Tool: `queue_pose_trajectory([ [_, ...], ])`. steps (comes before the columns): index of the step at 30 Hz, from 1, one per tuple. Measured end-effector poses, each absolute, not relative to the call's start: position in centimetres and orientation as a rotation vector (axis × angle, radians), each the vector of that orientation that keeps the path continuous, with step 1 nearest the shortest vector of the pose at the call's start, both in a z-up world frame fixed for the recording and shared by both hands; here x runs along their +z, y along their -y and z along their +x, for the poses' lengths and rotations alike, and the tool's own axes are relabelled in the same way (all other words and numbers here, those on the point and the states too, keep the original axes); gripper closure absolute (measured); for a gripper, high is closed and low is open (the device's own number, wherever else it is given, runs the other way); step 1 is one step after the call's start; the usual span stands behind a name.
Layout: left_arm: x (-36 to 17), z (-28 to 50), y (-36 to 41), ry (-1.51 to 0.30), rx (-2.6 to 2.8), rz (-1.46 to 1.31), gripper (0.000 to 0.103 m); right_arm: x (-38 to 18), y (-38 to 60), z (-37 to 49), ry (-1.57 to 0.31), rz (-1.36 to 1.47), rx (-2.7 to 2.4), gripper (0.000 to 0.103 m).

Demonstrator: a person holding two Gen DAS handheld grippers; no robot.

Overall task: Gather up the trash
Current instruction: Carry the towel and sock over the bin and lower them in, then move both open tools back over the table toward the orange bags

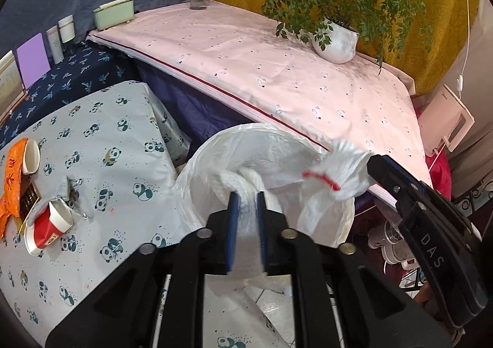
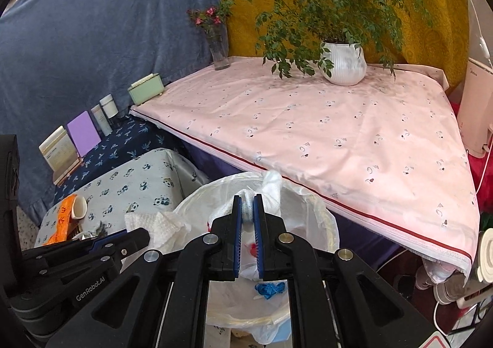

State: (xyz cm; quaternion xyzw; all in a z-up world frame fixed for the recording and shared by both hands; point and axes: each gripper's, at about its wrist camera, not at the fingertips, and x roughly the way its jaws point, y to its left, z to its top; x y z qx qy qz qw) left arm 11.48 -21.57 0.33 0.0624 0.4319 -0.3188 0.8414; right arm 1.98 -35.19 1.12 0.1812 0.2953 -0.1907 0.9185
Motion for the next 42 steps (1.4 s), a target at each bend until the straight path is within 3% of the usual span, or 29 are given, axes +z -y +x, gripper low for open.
queue_pose_trajectory([
  [2,0.5,11.5,21.5,-0.898,-0.66,0.125,0.054,1.0,35.3,2.0,-0.603,0.376,-0.394,0.088],
  [3,0.8,11.5,21.3,-0.876,-0.646,0.121,0.049,1.0,35.3,2.0,-0.601,0.376,-0.398,0.081],
  [6,1.0,11.7,20.9,-0.865,-0.637,0.124,0.048,1.1,35.2,2.1,-0.591,0.375,-0.406,0.073],
  [30,1.4,13.4,10.3,-0.839,-0.455,0.043,0.048,3.5,27.5,4.5,-0.584,0.294,-0.292,0.063],
  [42,1.6,14.4,2.6,-0.816,-0.314,0.0,0.048,4.1,21.0,6.8,-0.601,0.239,-0.197,0.063],
])
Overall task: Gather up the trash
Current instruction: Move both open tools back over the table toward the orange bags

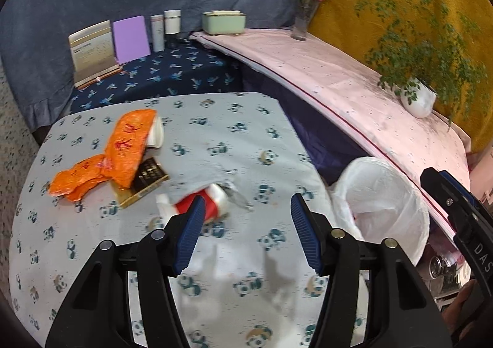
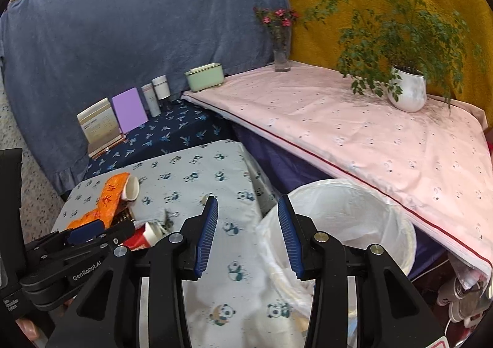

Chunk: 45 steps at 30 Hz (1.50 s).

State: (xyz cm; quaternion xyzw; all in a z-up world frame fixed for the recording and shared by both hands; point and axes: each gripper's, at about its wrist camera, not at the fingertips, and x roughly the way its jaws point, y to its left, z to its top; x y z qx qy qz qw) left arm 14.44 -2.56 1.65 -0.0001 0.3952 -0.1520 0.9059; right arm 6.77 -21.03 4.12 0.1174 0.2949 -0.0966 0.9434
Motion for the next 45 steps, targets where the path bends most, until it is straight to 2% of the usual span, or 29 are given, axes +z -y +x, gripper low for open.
queue_pose_trajectory([
  [13,-0.5,16.7,-7.4,-0.862,-0.132,-0.05,0.047,3.8,13.5,10.1,-0.64,0.187,-0.09,0.063],
  [21,-2.2,18.5,-13.7,-0.871,-0.008,-0.063,0.037,2.5,8.3,13.0,-0.685,0.145,-0.014,0.063],
  [22,-2.4,18.8,-14.6,-0.874,0.009,-0.071,0.035,2.3,7.8,13.4,-0.689,0.141,-0.005,0.062],
  [24,-2.8,19.2,-16.0,-0.873,0.042,-0.081,0.024,1.9,6.6,14.2,-0.696,0.136,0.011,0.057],
  [30,-3.8,20.8,-19.5,-0.885,0.1,-0.118,0.016,0.3,3.0,17.1,-0.728,0.113,0.066,0.055],
  [32,-4.3,21.4,-20.4,-0.895,0.107,-0.139,0.014,-0.3,2.0,18.1,-0.739,0.113,0.082,0.052],
  [39,-6.3,24.7,-22.5,-0.947,0.107,-0.22,0.014,-2.5,-0.7,22.0,-0.775,0.112,0.117,0.044],
  [45,-8.1,27.4,-23.1,-0.988,0.092,-0.28,0.014,-4.7,-1.7,25.7,-0.819,0.146,0.138,0.043],
])
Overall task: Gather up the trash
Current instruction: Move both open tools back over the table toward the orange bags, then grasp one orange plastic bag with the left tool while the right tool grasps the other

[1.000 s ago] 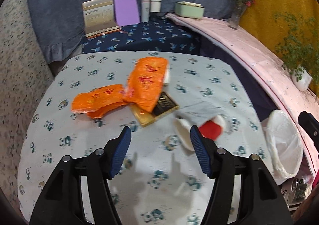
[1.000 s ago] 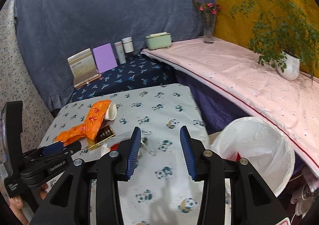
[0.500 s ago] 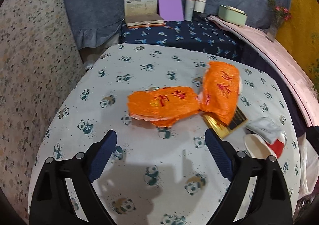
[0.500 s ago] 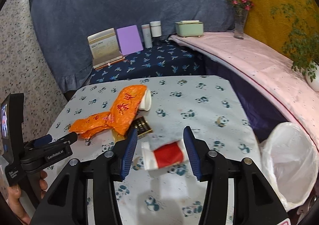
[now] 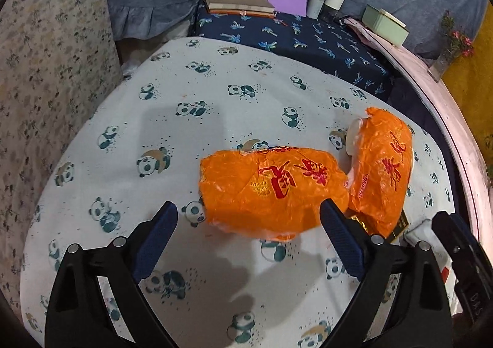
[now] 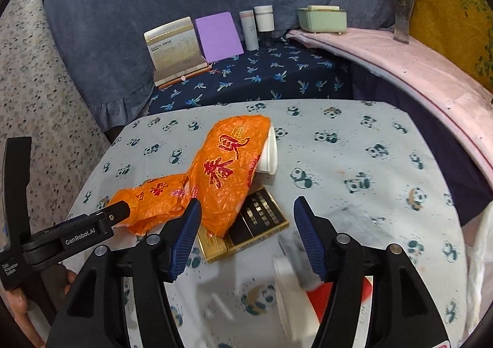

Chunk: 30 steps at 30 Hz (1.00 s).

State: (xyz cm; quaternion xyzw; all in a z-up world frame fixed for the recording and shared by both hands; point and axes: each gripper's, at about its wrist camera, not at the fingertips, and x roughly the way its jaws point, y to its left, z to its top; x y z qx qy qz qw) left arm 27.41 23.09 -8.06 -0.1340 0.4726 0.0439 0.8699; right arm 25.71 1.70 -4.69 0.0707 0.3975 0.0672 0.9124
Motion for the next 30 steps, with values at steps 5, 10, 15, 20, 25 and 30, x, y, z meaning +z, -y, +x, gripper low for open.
queue_pose_trajectory([
  [5,-9.5,28.9,-23.6,-1.02,0.075,-0.338,0.017,-6.6,-2.3,28.0,-0.854,0.164,0.148,0.042],
  [10,-10.2,29.6,-23.3,-1.041,0.024,-0.356,0.044,-8.1,-3.2,29.2,-0.881,0.167,0.176,0.042],
  [15,-10.3,29.5,-22.9,-1.047,-0.011,-0.341,0.082,-8.7,-4.4,29.4,-0.888,0.146,0.204,0.065],
  [20,-9.1,28.6,-22.0,-1.009,-0.023,-0.299,0.092,-8.1,-4.3,28.6,-0.871,0.143,0.219,0.081],
  [25,-6.5,27.2,-21.0,-0.962,-0.035,-0.285,0.094,-5.5,-3.1,26.8,-0.807,0.134,0.204,0.083],
  [30,-3.4,25.6,-19.3,-0.915,-0.061,-0.268,0.094,-2.4,-0.9,24.6,-0.746,0.147,0.178,0.083],
])
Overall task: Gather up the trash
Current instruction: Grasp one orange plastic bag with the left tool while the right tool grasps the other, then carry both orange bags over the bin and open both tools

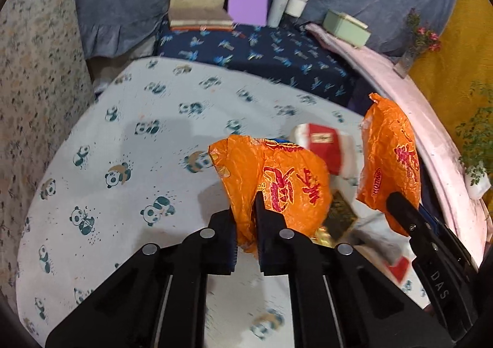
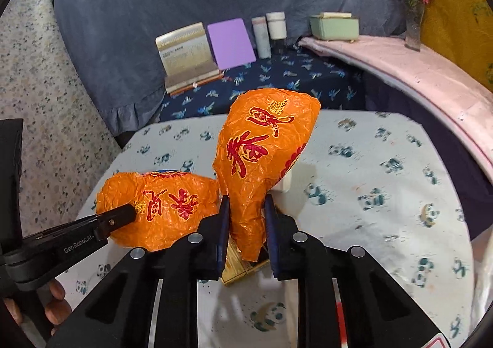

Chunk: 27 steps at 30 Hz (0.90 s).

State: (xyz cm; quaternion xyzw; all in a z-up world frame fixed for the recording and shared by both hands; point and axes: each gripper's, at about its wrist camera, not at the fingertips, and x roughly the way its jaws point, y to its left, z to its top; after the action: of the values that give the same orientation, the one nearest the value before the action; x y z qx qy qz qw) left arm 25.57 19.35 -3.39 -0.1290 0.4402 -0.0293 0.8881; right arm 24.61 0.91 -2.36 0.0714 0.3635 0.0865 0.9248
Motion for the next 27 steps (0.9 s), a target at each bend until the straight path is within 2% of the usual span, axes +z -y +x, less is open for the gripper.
queue_pose_trajectory([
  [13,3.4,20.0,-10.4,-0.814,-0.184,-0.178,0.094,3.7,8.9,16.3,-0.616,0.207,0.049,0.083],
  [27,5.4,15.0,2.5,-0.799,-0.366,-0.056,0.094,4.6,20.8,7.9,-0.561,0.293,-0.127,0.083],
])
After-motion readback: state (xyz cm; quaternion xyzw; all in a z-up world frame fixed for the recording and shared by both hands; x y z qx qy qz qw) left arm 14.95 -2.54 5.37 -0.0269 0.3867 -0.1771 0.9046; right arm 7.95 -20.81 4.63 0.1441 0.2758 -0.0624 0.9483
